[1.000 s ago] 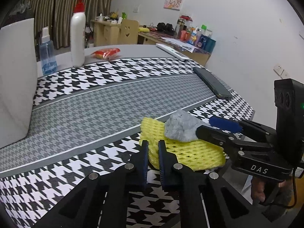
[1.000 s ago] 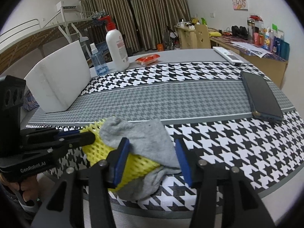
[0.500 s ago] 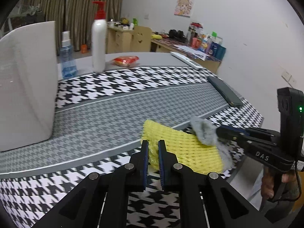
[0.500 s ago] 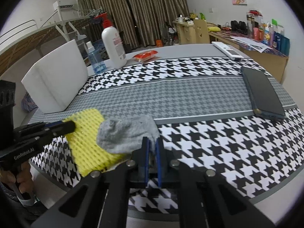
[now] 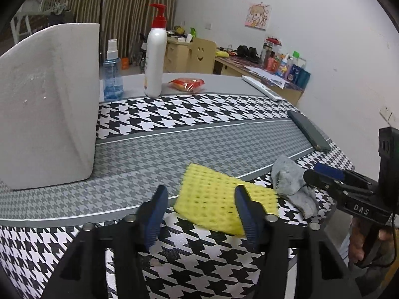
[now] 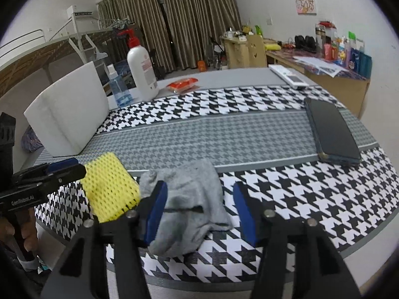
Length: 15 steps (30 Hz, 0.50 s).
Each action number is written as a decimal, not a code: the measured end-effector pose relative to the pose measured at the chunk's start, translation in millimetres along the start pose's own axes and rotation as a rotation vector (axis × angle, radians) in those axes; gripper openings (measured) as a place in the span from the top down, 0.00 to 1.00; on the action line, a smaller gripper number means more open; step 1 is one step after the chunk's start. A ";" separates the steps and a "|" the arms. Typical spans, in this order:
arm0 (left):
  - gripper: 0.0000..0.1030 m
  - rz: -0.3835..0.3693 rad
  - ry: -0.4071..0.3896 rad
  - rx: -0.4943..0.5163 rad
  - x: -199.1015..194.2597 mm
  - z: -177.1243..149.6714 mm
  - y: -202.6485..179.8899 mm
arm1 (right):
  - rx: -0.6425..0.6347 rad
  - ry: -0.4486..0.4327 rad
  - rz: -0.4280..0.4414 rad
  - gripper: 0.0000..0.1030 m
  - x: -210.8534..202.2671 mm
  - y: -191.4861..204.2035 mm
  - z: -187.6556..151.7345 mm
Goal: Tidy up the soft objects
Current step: 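Lift the yellow net with the left tool while the right tool lifts the grey sock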
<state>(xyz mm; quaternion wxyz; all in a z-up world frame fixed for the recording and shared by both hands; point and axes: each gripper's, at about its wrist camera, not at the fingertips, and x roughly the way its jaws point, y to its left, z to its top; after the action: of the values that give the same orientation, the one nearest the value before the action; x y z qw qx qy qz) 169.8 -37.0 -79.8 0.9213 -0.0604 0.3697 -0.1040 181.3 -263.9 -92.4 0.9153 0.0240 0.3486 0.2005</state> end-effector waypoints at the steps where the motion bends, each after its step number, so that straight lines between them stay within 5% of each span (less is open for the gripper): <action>1: 0.44 0.002 0.001 0.001 0.4 0.1 -0.8 | -0.003 0.002 -0.002 0.42 0.9 0.8 0.2; 15: 0.44 0.051 0.081 0.066 20.0 -9.6 -15.7 | -0.005 0.037 -0.008 0.42 10.9 -0.6 -3.8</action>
<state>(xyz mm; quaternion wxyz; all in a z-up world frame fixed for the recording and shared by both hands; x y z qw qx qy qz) 174.9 -57.3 -97.1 0.9095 -0.0164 0.4044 -0.0949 186.5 -260.7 -102.3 0.9096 0.0167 0.3649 0.1981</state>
